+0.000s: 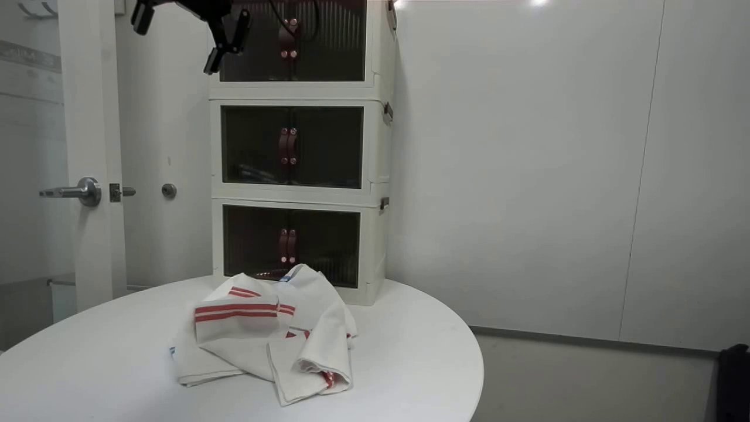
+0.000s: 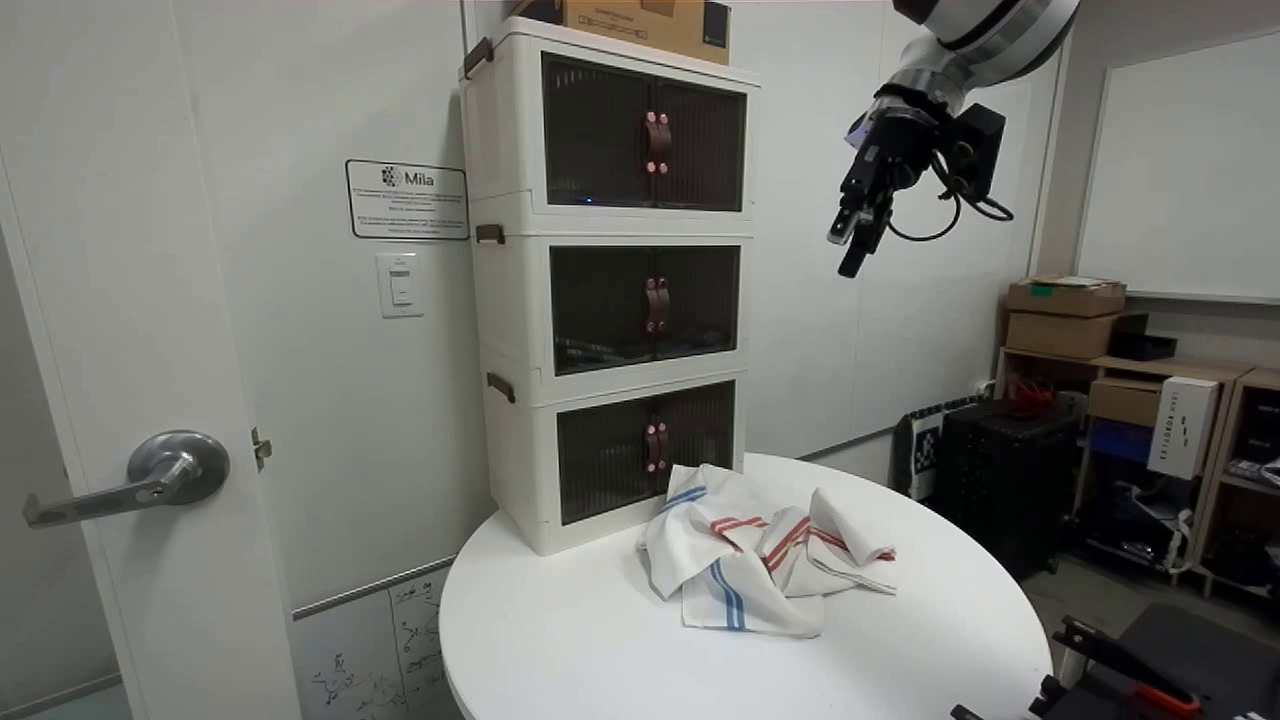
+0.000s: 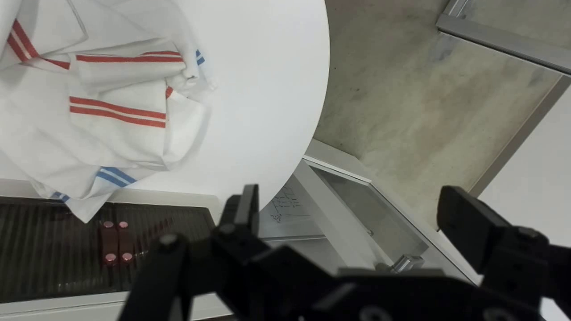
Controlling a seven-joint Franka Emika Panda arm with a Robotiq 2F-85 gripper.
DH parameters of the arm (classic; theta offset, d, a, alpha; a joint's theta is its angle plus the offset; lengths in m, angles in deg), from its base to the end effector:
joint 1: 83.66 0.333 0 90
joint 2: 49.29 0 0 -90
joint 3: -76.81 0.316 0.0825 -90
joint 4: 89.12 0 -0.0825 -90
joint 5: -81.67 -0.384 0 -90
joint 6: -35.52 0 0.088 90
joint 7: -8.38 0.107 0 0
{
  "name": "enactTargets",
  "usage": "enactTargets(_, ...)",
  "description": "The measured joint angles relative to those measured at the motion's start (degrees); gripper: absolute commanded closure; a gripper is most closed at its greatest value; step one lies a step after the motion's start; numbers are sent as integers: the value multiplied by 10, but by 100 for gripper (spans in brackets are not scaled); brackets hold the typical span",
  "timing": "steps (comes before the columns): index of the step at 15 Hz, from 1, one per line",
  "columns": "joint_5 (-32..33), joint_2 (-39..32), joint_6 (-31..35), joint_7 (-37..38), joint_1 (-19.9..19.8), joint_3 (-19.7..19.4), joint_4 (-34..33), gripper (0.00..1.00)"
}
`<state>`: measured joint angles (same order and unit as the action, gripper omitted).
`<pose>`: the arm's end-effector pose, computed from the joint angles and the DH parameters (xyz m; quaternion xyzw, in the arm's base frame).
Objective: Open the right cabinet door of the middle section
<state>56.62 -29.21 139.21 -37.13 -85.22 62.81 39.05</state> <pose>0.4339 -0.0928 0.5094 -0.9467 -0.1998 -0.0862 0.2375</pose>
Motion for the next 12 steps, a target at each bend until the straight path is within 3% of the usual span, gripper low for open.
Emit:
enactTargets(8, 0, -6, 3, 0, 1, 5, 1, 0)
enactTargets(12, 0, -21, 41, -3, 9, 24, -2, 0)
